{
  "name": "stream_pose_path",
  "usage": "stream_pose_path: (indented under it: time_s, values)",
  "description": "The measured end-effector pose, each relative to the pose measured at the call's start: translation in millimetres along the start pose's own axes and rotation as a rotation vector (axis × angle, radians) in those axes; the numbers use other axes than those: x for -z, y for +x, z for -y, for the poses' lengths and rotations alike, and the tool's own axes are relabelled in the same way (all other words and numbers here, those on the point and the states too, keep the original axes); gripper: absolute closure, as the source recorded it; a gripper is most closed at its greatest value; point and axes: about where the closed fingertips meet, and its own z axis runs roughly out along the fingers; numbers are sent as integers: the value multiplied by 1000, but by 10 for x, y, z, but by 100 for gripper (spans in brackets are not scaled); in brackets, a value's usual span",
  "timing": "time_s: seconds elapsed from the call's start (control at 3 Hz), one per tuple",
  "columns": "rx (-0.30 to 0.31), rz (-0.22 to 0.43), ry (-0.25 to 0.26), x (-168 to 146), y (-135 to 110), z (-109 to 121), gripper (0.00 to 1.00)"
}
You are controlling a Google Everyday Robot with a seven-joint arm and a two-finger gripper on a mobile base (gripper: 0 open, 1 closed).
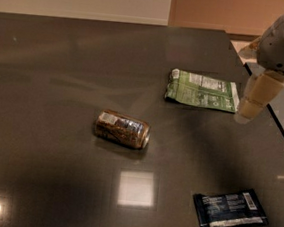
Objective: Move green jalapeno chip bag near orange can
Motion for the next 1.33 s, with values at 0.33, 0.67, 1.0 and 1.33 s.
stream_pose_path:
  time_s: [0.33,0.67,1.0,1.33]
  values:
    - [33,1,-8,-322,-47,260,0]
    - [73,-24,-24,-644,-94,448,0]
    - [117,-59,-42,-946,-129,600,0]
    - [152,-93,-62,-1196,-145,743,0]
